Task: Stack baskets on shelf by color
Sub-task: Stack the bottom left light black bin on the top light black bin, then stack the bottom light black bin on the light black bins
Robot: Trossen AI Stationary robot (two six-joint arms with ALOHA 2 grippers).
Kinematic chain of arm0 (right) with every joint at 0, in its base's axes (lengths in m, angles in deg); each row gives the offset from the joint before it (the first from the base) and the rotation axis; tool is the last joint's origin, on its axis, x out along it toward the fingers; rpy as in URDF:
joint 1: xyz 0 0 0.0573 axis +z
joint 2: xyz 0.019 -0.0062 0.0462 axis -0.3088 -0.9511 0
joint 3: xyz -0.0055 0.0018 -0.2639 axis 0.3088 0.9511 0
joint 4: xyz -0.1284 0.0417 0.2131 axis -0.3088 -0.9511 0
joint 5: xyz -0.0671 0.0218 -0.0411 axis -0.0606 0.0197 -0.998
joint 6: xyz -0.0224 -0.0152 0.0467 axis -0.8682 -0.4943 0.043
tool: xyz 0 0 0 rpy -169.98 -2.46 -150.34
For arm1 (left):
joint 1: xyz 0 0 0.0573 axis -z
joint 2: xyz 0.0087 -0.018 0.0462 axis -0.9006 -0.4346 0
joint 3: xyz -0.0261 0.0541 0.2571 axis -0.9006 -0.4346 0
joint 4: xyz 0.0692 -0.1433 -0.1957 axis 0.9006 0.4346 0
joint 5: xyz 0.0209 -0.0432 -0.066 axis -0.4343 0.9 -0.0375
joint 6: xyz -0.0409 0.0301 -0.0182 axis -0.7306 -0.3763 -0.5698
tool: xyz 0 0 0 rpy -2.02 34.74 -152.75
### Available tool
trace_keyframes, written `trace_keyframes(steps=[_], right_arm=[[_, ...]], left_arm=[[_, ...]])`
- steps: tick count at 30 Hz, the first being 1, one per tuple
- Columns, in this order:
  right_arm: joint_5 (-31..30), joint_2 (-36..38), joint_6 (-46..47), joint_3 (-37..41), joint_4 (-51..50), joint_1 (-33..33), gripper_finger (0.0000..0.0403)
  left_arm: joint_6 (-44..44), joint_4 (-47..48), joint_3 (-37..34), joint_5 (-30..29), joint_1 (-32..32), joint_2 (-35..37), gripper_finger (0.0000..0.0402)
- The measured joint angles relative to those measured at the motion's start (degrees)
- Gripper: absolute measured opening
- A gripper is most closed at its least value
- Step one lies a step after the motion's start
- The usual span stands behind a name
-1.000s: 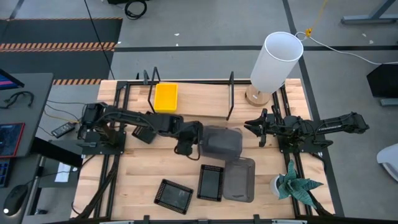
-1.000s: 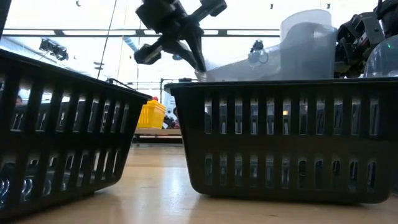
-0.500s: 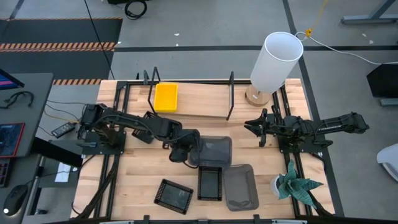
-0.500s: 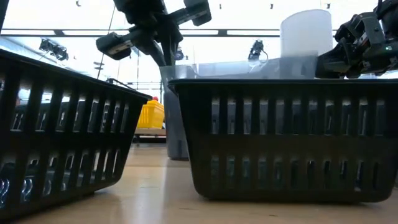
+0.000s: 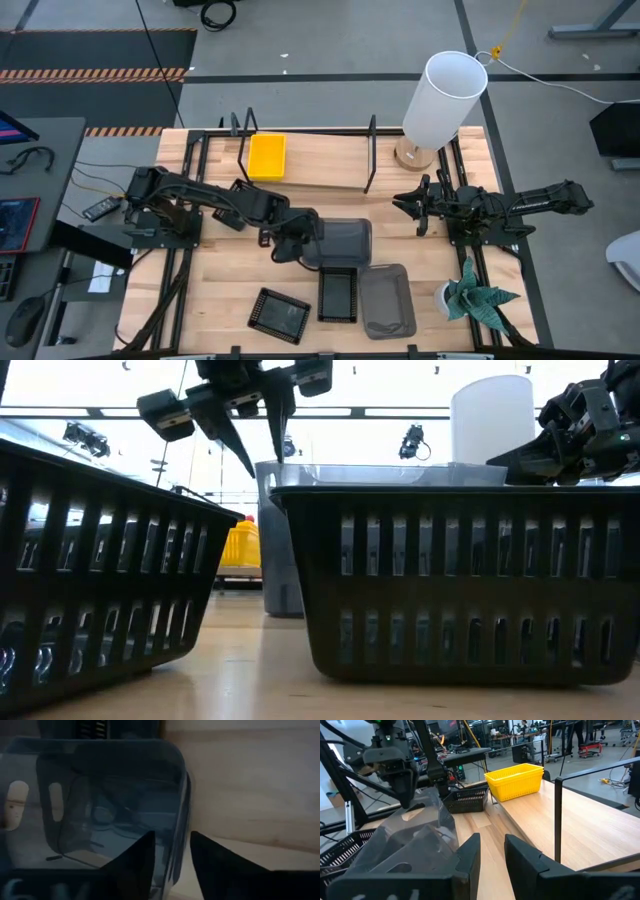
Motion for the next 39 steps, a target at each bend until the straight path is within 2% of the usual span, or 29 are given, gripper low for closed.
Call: trace_keyframes(steps=[3, 6, 10, 14, 20, 25, 29, 35, 39], right_arm=[[0.0, 0.0, 0.0, 0.0, 0.0, 0.0, 0.0093], [0.0, 0.0, 0.0, 0.0, 0.2, 0.0, 0.0093], [0.0, 0.0, 0.0, 0.0, 0.2, 0.0, 0.0093], [0.0, 0.0, 0.0, 0.0, 0.2, 0.0, 0.0093], [0.0, 0.0, 0.0, 0.0, 0.2, 0.0, 0.0093], [0.0, 0.0, 0.0, 0.0, 0.8, 0.0, 0.0093], [0.0, 0.0, 0.0, 0.0, 0.9, 0.0, 0.0093], [0.0, 0.0, 0.0, 0.0, 0.9, 0.0, 0.0093], [0.0, 0.0, 0.0, 0.0, 0.9, 0.0, 0.0093]], left_arm=[[-2.9, -0.1, 0.0, 2.0, 0.0, 0.1, 0.0156], [-9.0, -1.1, 0.0, 6.7, -0.6, 0.2, 0.0169], [-13.8, 0.0, 0.0, 7.4, -3.0, 0.2, 0.0172], [-14.1, -0.1, 0.0, 7.1, -5.0, 0.2, 0.0158], [-10.6, 0.7, 0.0, 7.7, -6.5, -1.8, 0.0115], [-12.7, -0.7, -0.1, 16.0, -8.2, -3.2, 0.0079], [-12.9, -1.1, -0.1, 16.7, -8.4, -2.7, 0.0059], [-16.8, -3.4, 0.9, 16.4, -7.6, -1.1, 0.0068], [-25.0, -8.4, 0.9, 15.2, -4.1, -1.1, 0.009]])
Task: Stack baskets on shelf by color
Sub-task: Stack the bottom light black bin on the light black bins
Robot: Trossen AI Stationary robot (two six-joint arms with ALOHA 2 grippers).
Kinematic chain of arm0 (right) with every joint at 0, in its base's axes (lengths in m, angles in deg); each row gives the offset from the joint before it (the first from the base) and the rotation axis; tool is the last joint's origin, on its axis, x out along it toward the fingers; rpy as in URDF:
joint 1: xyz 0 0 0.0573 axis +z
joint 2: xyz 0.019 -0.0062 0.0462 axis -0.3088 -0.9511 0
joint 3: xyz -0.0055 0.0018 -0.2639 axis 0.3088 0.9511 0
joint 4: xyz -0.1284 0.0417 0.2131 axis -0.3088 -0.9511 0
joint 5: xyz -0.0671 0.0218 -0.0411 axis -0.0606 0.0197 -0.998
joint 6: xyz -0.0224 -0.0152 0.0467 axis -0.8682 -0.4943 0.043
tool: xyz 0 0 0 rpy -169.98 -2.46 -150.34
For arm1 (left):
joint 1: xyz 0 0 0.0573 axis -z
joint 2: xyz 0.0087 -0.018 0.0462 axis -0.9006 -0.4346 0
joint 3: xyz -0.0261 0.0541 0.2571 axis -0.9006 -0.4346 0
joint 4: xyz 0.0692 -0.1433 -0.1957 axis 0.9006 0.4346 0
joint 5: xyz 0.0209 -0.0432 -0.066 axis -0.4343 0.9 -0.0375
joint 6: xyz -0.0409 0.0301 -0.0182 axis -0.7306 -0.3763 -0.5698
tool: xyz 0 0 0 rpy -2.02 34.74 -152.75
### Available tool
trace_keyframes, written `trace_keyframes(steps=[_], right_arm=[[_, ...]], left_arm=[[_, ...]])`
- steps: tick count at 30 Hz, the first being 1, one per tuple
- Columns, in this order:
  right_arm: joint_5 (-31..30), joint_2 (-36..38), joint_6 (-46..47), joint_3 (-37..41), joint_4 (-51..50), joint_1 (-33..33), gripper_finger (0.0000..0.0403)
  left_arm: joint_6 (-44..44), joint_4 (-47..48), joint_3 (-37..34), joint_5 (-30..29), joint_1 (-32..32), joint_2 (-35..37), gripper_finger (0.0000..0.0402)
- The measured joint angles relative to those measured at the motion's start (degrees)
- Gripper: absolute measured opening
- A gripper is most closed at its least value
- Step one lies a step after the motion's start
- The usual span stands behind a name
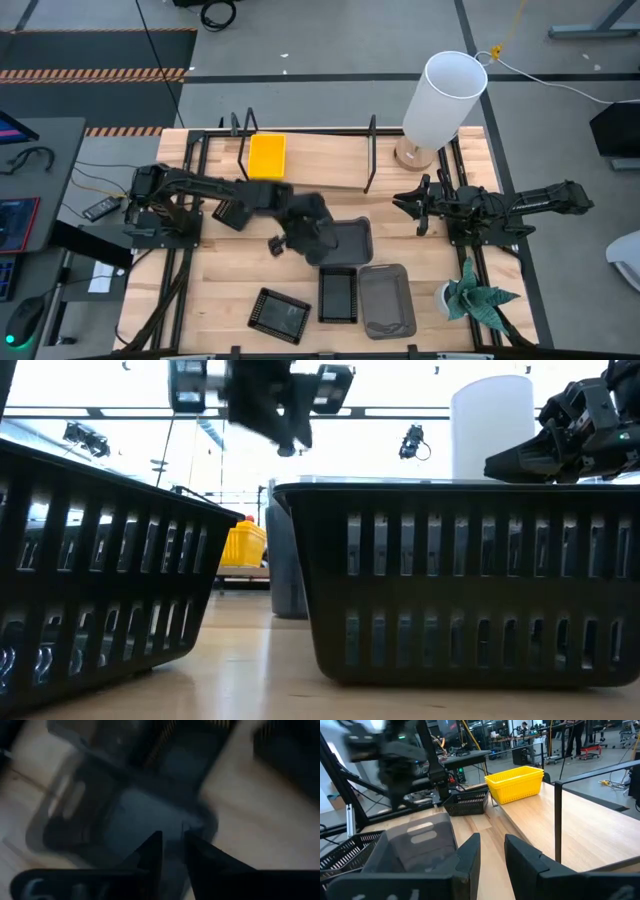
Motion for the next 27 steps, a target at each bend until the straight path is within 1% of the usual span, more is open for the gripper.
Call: trace_keyframes(steps=[1, 6, 7, 9, 12, 15, 17, 19, 21, 22, 24, 25, 27], right_arm=[[0.0, 0.0, 0.0, 0.0, 0.0, 0.0, 0.0093], [0.0, 0.0, 0.0, 0.0, 0.0, 0.0, 0.0093], [0.0, 0.0, 0.0, 0.0, 0.0, 0.0, 0.0093], [0.0, 0.0, 0.0, 0.0, 0.0, 0.0, 0.0093], [0.0, 0.0, 0.0, 0.0, 0.0, 0.0, 0.0093], [0.0, 0.0, 0.0, 0.0, 0.0, 0.0, 0.0093], [0.0, 0.0, 0.0, 0.0, 0.0, 0.0, 0.0093], [0.0, 0.0, 0.0, 0.0, 0.0, 0.0, 0.0093], [0.0, 0.0, 0.0, 0.0, 0.0, 0.0, 0.0093], [0.0, 0.0, 0.0, 0.0, 0.0, 0.0, 0.0093], [0.0, 0.0, 0.0, 0.0, 0.1, 0.0, 0.0093], [0.0, -0.1, 0.0, 0.0, 0.0, 0.0, 0.0093], [0.0, 0.0, 0.0, 0.0, 0.0, 0.0, 0.0093]], left_arm=[[-3.6, -2.1, 0.0, -1.0, 0.9, 0.0, 0.0095], [-27.8, -15.6, 0.0, -7.0, 4.4, -0.2, 0.0117], [-31.2, -17.2, 0.0, -7.4, 4.9, -0.2, 0.012], [-35.1, -19.3, 0.0, -7.5, 5.8, -0.2, 0.0124], [-37.6, -20.4, 0.0, -7.4, 7.3, -0.3, 0.0125], [-42.0, -22.8, 0.0, -8.1, 8.5, -1.9, 0.0124], [-45.4, -20.3, -0.1, -9.7, 9.4, -2.1, 0.0121], [-46.0, -19.3, -0.1, -10.1, 9.9, -1.5, 0.0117], [-45.0, -15.5, -0.1, -10.9, 10.9, 0.6, 0.0112], [-44.6, -15.5, -0.1, -11.5, 11.3, 1.7, 0.0108], [-43.0, -14.2, -0.4, -14.7, 12.8, 4.4, 0.0099], [-42.4, -14.2, -1.4, -16.4, 13.4, 5.9, 0.0094], [-41.6, -17.4, -4.8, -19.4, 14.4, 8.8, 0.0083]])
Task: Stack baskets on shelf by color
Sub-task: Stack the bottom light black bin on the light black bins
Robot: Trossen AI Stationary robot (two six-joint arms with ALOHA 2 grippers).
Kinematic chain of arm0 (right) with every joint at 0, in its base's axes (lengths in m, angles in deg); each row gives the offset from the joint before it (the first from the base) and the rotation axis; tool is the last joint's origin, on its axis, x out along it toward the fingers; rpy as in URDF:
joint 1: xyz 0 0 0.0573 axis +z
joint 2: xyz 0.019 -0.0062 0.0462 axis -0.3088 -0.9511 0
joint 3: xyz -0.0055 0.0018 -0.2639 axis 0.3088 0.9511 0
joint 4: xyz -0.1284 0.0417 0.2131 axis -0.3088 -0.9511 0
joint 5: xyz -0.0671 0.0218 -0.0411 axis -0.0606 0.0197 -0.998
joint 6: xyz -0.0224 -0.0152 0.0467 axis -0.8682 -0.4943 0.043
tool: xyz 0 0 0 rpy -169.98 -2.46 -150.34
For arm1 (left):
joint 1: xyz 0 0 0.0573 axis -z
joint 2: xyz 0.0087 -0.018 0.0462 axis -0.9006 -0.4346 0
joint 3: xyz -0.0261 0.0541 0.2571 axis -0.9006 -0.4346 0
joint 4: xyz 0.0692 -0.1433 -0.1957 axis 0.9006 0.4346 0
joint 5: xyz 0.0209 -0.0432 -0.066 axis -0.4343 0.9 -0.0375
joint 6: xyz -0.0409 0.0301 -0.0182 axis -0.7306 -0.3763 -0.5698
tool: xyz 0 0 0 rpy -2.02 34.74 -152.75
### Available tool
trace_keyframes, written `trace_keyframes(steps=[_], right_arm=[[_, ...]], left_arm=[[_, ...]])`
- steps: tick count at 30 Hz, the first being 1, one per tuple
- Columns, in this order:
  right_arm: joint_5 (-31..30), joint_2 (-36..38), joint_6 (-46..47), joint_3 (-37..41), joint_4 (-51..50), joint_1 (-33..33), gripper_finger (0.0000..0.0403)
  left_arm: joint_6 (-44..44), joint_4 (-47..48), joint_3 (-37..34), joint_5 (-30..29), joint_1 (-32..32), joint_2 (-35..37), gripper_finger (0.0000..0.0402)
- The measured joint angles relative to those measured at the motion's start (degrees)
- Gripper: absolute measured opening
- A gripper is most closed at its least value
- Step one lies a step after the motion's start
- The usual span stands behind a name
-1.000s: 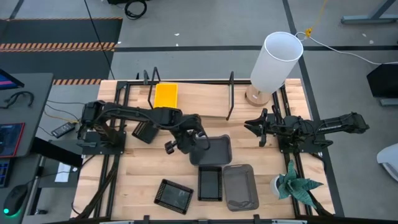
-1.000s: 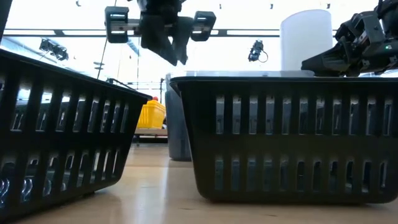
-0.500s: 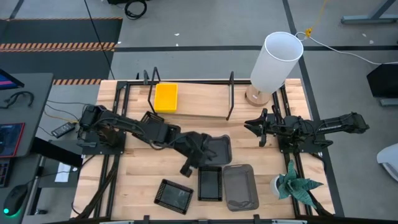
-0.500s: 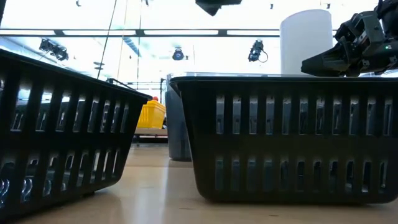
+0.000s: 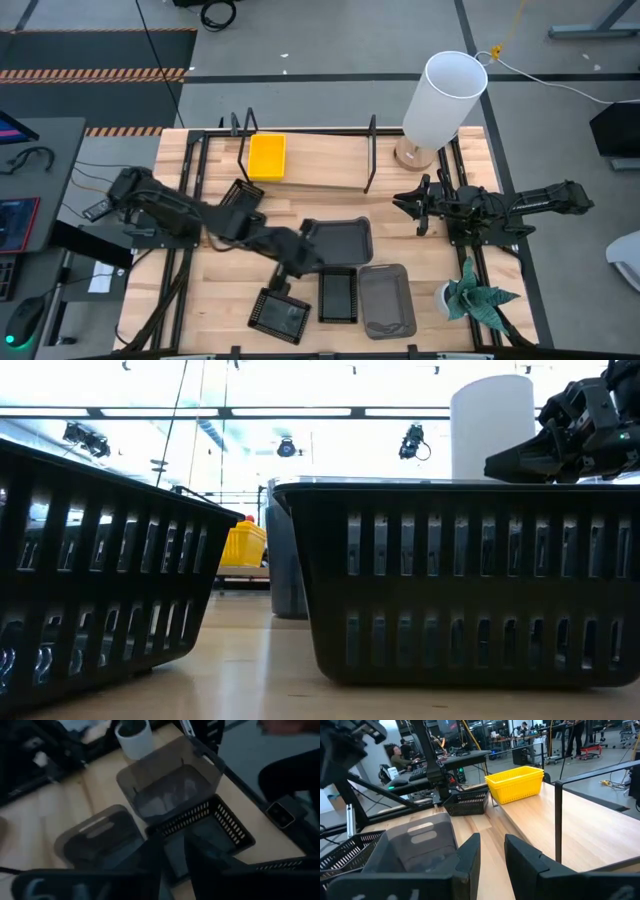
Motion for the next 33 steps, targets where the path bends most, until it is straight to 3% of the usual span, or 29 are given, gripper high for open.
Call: trace_keyframes(steps=[10, 16, 21, 25, 33], right_arm=[[0.0, -0.8, 0.2, 0.0, 1.9, 0.0, 0.0093], [-0.1, -0.9, 0.5, 0.0, 13.3, 0.0, 0.0093], [4.2, -1.5, 8.5, -0.1, 20.4, 0.0, 0.0093], [13.2, -5.8, 13.7, -2.8, 15.5, 1.0, 0.0093], [8.2, -21.8, 20.2, -15.1, -5.0, 8.3, 0.0093]], left_arm=[[-7.3, -12.2, -22.2, -2.5, 0.5, 15.9, 0.0049], [-10.8, -15.2, -30.7, -6.7, 1.4, 24.7, 0.0048], [-12.7, -16.6, -36.4, -12.1, 3.4, 32.7, 0.0048], [-14.9, -20.3, -41.7, -13.4, 4.7, 38.7, 0.0048], [-21.3, -22.7, -52.2, -15.2, 4.7, 51.2, 0.0048]])
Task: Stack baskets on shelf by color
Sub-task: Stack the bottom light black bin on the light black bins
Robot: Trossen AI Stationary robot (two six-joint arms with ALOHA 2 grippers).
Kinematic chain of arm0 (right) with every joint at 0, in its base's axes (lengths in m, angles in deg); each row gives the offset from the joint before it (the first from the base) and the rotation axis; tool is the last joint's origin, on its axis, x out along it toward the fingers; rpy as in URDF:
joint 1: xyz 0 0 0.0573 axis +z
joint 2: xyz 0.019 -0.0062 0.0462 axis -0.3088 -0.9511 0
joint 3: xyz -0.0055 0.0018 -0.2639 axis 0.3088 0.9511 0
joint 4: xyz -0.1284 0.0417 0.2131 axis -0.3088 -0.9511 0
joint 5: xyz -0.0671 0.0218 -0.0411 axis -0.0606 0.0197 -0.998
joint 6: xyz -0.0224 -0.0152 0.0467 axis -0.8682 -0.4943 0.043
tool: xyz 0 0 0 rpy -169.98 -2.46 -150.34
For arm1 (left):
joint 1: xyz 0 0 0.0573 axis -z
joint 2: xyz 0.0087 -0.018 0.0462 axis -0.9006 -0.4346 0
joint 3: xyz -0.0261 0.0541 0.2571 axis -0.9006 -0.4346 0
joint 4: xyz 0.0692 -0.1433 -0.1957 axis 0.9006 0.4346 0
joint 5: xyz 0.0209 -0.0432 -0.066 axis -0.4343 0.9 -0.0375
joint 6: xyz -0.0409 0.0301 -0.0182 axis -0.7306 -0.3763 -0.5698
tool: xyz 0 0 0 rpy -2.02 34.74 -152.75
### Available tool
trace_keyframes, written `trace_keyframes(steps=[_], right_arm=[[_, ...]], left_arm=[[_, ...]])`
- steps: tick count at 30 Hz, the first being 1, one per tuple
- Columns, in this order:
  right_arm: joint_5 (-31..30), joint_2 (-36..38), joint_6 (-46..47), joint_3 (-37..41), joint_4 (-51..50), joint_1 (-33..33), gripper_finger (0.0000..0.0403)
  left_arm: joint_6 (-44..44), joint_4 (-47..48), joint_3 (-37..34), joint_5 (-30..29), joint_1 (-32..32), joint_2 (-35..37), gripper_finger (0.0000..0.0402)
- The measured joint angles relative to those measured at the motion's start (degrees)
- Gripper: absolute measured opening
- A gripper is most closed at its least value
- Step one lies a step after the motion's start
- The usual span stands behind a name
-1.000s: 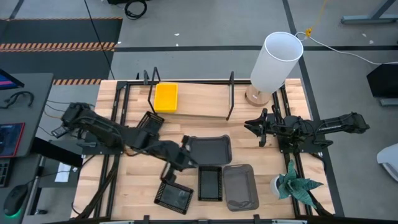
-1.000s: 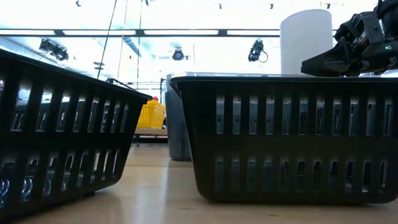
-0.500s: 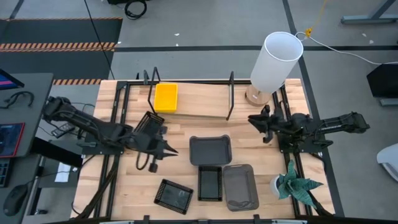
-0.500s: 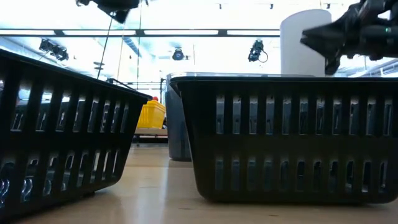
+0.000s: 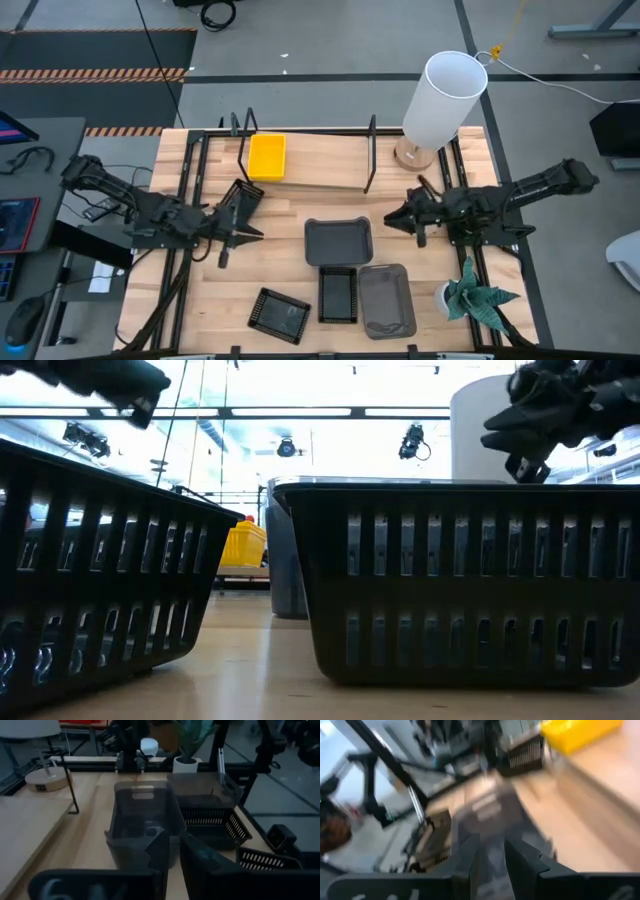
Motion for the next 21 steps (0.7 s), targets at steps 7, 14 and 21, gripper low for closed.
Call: trace_keyframes(steps=[7, 14, 21], right_arm=[[-1.9, -14.5, 5.4, -15.6, -21.7, 6.9, 0.0092], [-1.2, -28.7, 8.4, -30.8, -38.3, 14.8, 0.0083], [4.8, -42.6, -9.0, -42.1, -44.1, 22.4, 0.0056]], left_arm=[[-2.7, 0.0, -5.9, -0.9, 0.0, 10.5, 0.0048], [-2.6, 0.2, -9.9, -1.6, 0.0, 17.8, 0.0048], [-1.9, 0.1, -11.4, -1.6, 0.0, 21.3, 0.0048]])
